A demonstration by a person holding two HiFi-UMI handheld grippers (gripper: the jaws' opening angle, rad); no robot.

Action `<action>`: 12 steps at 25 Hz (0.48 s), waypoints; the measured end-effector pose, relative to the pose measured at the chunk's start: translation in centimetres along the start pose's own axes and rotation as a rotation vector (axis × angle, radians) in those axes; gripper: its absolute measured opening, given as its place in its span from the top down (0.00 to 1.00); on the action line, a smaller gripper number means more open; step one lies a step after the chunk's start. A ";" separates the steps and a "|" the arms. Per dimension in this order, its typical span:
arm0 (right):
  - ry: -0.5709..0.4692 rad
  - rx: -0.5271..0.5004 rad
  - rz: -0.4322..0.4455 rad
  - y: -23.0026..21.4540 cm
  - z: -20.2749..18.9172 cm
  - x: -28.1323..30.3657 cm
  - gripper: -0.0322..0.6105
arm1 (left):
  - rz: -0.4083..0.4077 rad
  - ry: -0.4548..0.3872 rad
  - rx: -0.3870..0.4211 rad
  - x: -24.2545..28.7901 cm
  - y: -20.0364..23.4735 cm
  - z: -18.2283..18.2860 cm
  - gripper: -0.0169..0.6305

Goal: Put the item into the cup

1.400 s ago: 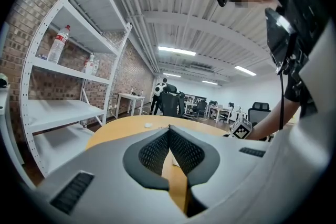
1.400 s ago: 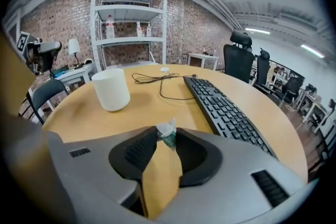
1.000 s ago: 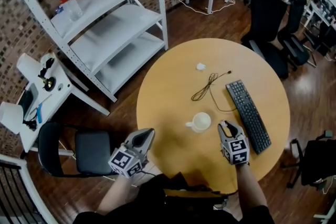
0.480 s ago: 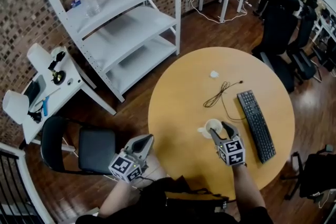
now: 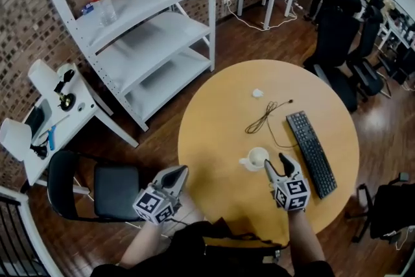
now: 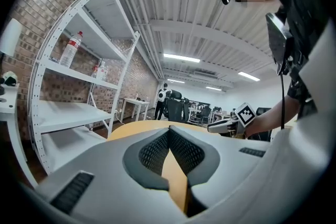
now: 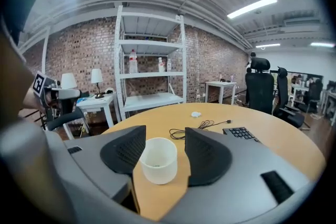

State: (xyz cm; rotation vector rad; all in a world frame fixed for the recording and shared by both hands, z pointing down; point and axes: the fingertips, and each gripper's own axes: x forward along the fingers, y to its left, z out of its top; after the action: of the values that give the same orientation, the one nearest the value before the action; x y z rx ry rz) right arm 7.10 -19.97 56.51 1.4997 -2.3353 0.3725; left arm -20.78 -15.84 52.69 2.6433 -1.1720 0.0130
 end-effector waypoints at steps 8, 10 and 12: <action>-0.242 0.148 -0.220 -6.8 1.8 -10.2 0.74 | -0.104 -0.034 0.033 5.3 -1.9 1.7 0.98; -0.237 0.135 -0.256 -8.6 1.3 -12.2 0.77 | -0.130 -0.043 0.040 6.7 -2.9 2.5 0.98; -0.225 0.156 -0.310 -10.3 0.2 -15.0 0.78 | -0.161 -0.044 0.051 7.8 -4.4 3.2 0.98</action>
State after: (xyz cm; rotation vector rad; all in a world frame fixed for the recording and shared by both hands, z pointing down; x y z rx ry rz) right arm 22.20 -11.93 50.42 2.0387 -2.2235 0.3250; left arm -12.64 -19.41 49.47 2.7884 -0.9808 -0.0457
